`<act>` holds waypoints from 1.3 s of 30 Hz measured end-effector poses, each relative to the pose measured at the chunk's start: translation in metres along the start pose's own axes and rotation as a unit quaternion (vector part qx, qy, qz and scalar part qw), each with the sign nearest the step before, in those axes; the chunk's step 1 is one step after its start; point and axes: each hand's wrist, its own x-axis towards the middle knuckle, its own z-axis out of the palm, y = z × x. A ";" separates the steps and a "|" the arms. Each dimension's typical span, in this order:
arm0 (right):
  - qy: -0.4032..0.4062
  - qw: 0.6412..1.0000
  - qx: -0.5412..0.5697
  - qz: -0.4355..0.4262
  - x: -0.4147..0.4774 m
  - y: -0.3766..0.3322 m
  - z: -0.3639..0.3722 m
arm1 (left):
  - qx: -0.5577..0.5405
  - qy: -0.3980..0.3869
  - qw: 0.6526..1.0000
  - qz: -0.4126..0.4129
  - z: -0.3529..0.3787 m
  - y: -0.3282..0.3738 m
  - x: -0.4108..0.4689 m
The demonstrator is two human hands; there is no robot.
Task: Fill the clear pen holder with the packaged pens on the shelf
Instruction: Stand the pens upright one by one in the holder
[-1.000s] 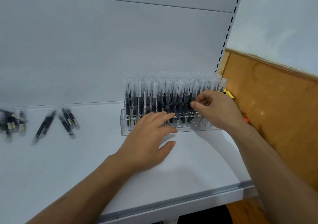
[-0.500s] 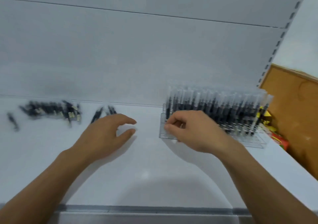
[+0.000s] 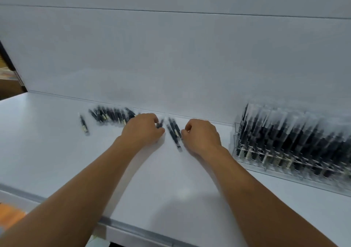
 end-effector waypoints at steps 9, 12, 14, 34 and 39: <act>-0.005 0.999 0.039 0.027 0.011 0.005 0.011 | 0.055 -0.111 0.991 -0.045 -0.018 0.014 0.034; -0.029 0.999 0.017 0.013 0.011 0.000 0.012 | 0.004 -0.159 0.984 -0.076 -0.025 0.019 0.038; -0.038 0.999 0.009 0.008 0.012 -0.002 0.012 | 0.006 -0.176 0.980 -0.089 -0.028 0.020 0.040; -0.052 0.985 0.160 0.044 -0.014 0.006 -0.013 | -0.298 -0.115 0.942 -0.099 -0.031 -0.006 -0.009; -0.030 0.964 0.265 -0.002 -0.035 0.007 -0.030 | -0.408 -0.058 0.911 -0.009 -0.030 0.006 -0.037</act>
